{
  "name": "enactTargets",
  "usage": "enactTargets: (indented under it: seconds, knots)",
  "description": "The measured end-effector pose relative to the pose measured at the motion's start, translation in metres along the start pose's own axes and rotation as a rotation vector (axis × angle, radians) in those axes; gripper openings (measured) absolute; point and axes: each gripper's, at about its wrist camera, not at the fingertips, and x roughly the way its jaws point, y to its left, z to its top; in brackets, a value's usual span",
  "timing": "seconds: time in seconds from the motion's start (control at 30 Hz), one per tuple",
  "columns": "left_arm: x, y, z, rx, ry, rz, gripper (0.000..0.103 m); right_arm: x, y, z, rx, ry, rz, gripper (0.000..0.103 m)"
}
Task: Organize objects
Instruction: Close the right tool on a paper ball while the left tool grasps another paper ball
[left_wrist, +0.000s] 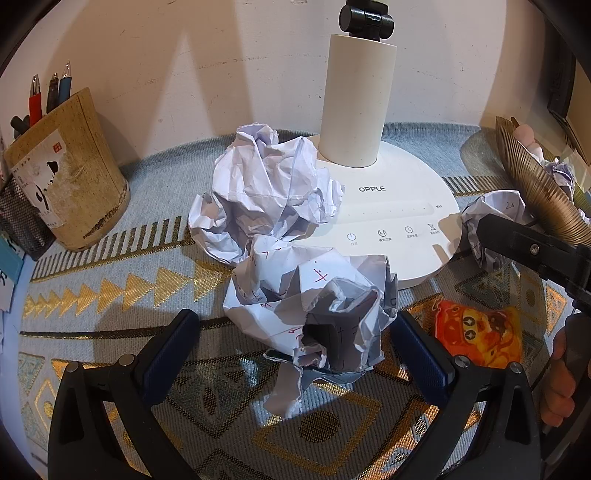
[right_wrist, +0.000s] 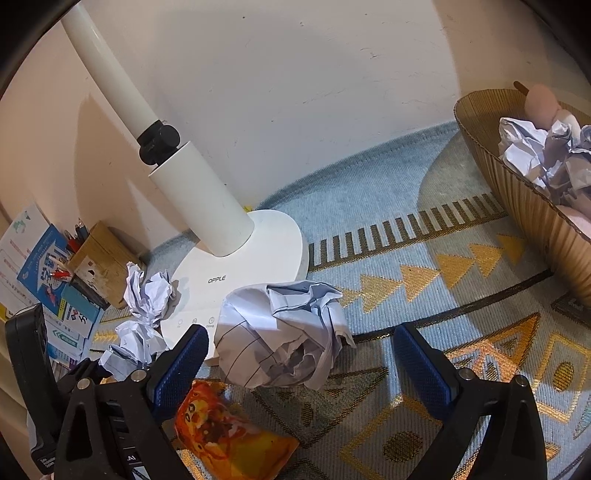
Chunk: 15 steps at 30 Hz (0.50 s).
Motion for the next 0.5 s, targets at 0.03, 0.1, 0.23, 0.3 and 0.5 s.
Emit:
enactTargets:
  seconds: [0.03,0.1,0.23,0.3,0.5]
  knots:
    - [0.0,0.0,0.0,0.0,0.0,0.0,0.103,0.0,-0.001,0.0,0.001,-0.002,-0.007,0.097]
    - [0.0,0.0,0.0,0.0,-0.001,-0.001,0.103,-0.002,-0.003,0.0,0.011,-0.011,-0.033,0.08]
    - [-0.02,0.013,-0.005,-0.056,-0.104,-0.001,0.036,-0.005,-0.01,0.0,0.046,-0.02,-0.033,0.04]
    - [-0.022,0.016,-0.006,-0.063,-0.11,-0.023,0.036,-0.01,-0.008,-0.001,0.037,-0.047,-0.062,0.039]
    - [-0.031,0.018,-0.005,-0.057,-0.135,-0.04,0.036,-0.023,0.008,-0.002,-0.05,-0.122,-0.075,0.039]
